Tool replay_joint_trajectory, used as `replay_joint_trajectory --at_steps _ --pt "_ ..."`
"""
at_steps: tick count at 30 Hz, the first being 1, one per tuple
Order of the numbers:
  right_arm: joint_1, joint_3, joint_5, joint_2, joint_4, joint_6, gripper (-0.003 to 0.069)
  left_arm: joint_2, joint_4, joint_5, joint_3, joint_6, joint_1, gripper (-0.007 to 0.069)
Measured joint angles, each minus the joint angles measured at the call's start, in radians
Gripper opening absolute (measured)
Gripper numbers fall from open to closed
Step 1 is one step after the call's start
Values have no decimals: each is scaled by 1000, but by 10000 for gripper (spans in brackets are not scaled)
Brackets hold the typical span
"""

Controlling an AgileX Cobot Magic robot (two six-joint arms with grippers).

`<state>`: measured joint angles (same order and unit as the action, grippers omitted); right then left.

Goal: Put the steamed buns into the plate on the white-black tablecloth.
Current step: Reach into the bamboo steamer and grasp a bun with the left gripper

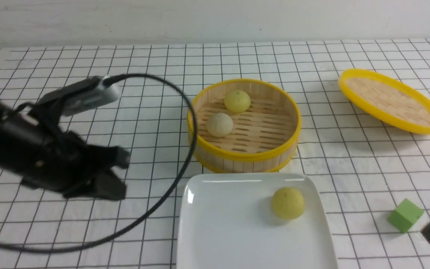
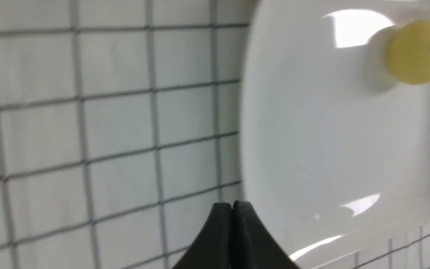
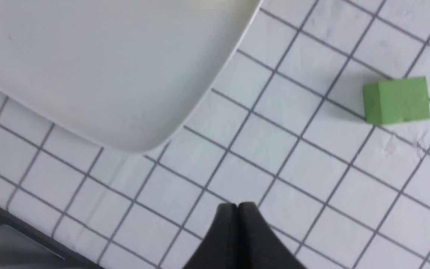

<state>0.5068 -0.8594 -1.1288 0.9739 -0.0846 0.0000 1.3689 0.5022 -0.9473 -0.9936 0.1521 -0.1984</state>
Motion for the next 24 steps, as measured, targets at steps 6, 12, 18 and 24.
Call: replay_joint_trajectory --at_steps 6,12,18,24 --pt "0 194 118 -154 24 0 -10 287 -35 87 -309 -103 -174 196" --pt "0 272 216 -178 42 0 -7 546 -147 122 -643 -128 -256 401" --pt "0 276 234 -178 41 0 -2 738 -231 153 -837 -129 -264 441" --pt "0 276 235 -178 22 0 1 843 -257 213 -860 -224 -264 332"
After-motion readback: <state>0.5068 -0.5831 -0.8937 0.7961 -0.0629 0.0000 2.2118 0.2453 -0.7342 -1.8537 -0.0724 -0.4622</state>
